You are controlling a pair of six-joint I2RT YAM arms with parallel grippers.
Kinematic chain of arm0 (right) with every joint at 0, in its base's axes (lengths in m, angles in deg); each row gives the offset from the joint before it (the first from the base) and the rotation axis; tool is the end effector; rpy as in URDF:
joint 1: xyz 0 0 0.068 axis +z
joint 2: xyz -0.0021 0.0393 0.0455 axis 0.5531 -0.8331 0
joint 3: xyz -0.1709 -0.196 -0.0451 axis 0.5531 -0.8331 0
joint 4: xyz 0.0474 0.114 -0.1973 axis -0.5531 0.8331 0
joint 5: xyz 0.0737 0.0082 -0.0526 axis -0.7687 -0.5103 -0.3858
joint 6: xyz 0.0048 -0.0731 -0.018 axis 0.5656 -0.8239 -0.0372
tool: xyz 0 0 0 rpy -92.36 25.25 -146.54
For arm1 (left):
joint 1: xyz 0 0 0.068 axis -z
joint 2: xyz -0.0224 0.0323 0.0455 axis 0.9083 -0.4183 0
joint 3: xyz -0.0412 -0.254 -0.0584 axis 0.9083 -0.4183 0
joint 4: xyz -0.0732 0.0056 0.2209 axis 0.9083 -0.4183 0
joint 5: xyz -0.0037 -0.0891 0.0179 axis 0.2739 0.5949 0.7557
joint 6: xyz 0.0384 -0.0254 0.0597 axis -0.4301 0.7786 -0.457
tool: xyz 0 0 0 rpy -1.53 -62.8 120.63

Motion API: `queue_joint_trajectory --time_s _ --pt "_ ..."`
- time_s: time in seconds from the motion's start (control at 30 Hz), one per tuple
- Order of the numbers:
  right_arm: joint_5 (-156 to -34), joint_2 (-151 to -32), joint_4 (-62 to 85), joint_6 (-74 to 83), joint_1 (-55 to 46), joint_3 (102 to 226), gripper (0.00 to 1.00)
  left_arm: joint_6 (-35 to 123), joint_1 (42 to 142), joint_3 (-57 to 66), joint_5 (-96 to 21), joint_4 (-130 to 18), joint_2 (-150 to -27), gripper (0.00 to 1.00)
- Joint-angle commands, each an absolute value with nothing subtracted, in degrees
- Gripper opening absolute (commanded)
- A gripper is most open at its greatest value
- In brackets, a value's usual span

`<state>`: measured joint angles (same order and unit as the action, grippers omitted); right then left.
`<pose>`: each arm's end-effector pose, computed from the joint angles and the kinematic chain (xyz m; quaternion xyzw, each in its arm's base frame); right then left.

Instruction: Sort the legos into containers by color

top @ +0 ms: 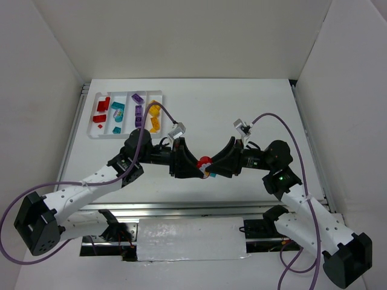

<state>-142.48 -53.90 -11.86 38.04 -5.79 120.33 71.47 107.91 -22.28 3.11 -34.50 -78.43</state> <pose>0.1229 0.1235 0.3257 -0.2898 0.6009 0.6271 0.4020 0.1518 -0.2049 0.3365 0.3225 0.6114 -0.6481 0.3197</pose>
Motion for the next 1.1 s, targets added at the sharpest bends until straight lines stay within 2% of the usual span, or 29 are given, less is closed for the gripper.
queue_joint_trajectory --time_s 0.0,0.03,0.1,0.33,0.43,0.5,0.53,0.57,0.67,0.87,1.07 --pt "-144.73 -54.05 -15.14 38.23 -5.19 122.49 0.27 69.79 108.61 -19.17 2.42 -30.74 -77.75 0.00" --pt "-144.73 -53.70 -14.70 37.35 -5.28 122.31 0.55 69.79 108.61 -19.35 1.98 -30.65 -77.58 0.00" --pt "-144.65 -52.21 -12.68 34.82 -5.19 121.69 0.64 69.36 108.61 -19.17 1.36 -31.26 -76.96 0.00" --pt "-144.03 -47.46 -7.40 29.96 -5.54 120.38 0.66 69.62 108.61 -20.05 3.02 -29.78 -74.95 0.00" --pt "-144.29 -46.75 -8.80 30.31 -6.24 119.67 0.59 69.62 108.61 -20.40 3.64 -29.51 -74.59 0.00" --pt "-144.82 -47.02 -10.03 31.45 -6.51 119.50 0.49 69.18 108.61 -20.40 3.64 -30.38 -74.59 0.00" --pt "-144.91 -47.11 -11.26 31.80 -6.59 119.41 0.41 69.18 108.61 -20.40 3.82 -30.47 -74.76 0.00" --pt "-145.00 -47.37 -11.70 32.16 -6.60 119.41 0.19 69.18 108.61 -20.40 3.99 -30.73 -74.77 0.00" --pt "-144.56 -47.37 -11.10 31.20 -6.60 119.67 0.01 69.00 108.61 -20.66 3.65 -30.91 -74.68 0.00" --pt "-140.96 -46.49 -6.44 26.81 -8.26 118.97 0.00 66.89 106.68 -19.61 -0.13 -37.15 -71.61 0.00" --pt "-142.09 -48.51 -11.34 30.56 -16.25 114.05 0.00 75.24 86.50 -21.46 5.05 -35.04 -67.04 0.00"
